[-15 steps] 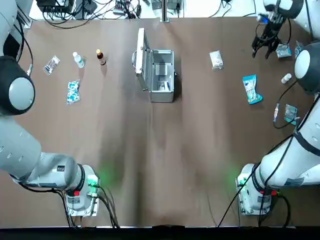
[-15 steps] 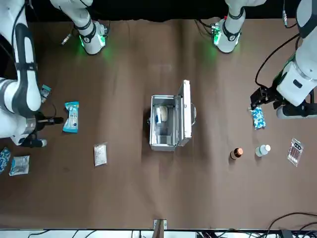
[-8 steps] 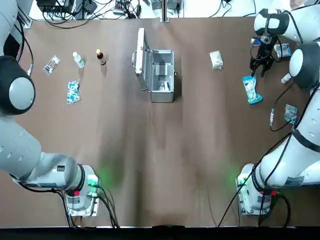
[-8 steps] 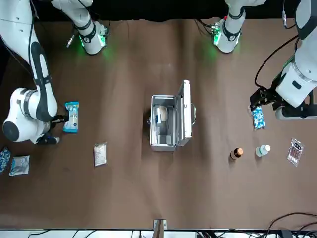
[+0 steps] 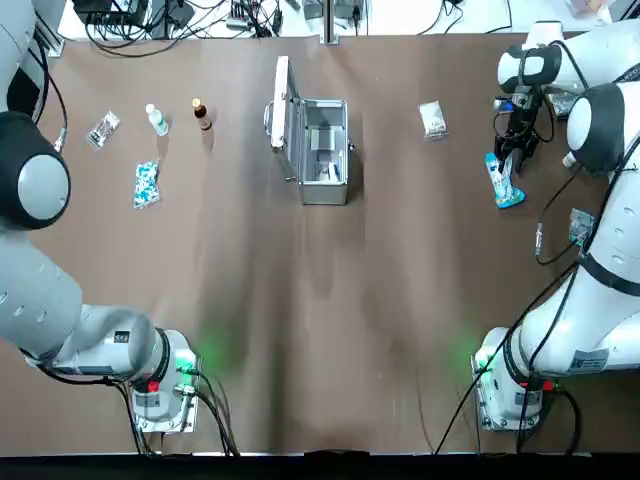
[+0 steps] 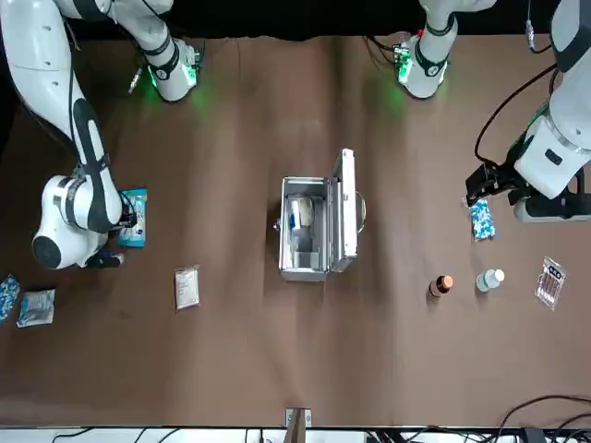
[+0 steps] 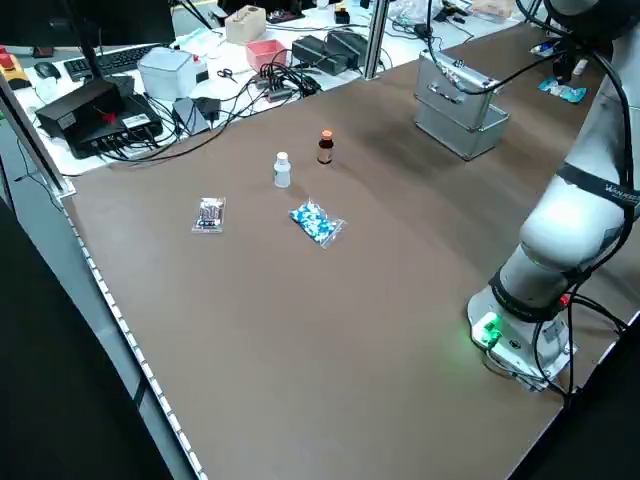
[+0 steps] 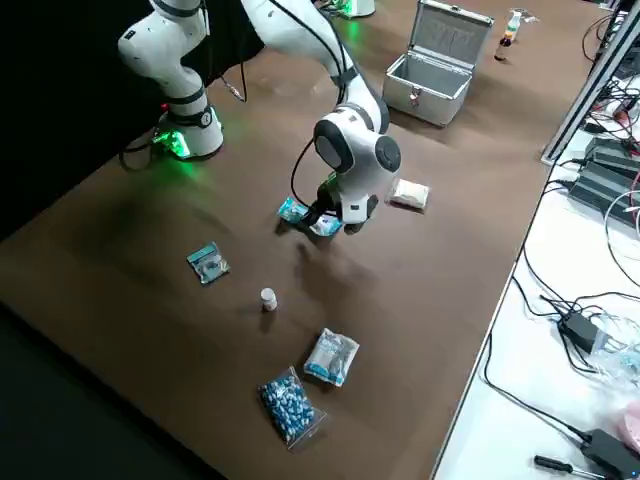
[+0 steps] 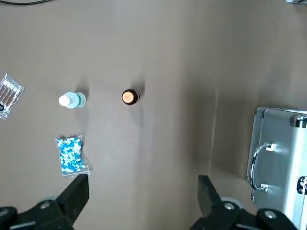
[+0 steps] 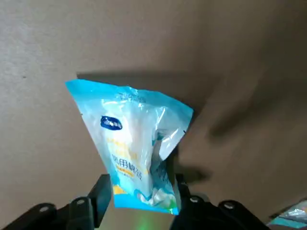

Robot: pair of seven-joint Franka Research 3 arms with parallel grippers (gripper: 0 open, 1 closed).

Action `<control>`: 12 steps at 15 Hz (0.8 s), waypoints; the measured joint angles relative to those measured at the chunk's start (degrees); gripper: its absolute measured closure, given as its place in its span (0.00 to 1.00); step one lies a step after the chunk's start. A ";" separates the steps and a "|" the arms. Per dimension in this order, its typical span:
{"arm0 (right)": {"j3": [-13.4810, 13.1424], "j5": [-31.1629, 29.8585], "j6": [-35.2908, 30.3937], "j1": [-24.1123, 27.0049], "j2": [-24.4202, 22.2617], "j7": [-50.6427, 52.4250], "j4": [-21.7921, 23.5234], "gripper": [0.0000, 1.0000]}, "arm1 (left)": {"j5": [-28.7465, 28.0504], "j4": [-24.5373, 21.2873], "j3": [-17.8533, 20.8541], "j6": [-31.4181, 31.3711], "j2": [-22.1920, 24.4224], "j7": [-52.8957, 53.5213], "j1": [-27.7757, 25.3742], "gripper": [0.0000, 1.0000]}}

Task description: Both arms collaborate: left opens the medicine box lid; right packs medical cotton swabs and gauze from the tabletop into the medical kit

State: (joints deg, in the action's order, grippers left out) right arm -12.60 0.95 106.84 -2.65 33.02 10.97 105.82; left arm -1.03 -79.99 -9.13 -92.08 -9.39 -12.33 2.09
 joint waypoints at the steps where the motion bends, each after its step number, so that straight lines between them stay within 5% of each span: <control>1: 0.02 0.00 0.27 -0.03 0.45 0.00 0.04 0.39 | 0.00 0.00 0.00 0.00 0.00 0.00 0.00 0.00; 7: 0.04 -0.02 0.34 -0.09 1.20 0.00 0.05 0.59 | 0.00 0.00 -0.02 0.00 0.00 0.00 0.00 0.00; 12: 0.05 -0.07 0.78 -0.10 1.98 0.00 0.05 0.60 | 0.00 -0.09 -0.05 0.00 -0.07 0.00 0.08 0.00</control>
State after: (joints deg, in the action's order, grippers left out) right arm -12.56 0.88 107.62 -2.75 35.00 10.96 105.87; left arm -1.03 -80.09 -9.18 -92.07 -9.45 -12.33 2.18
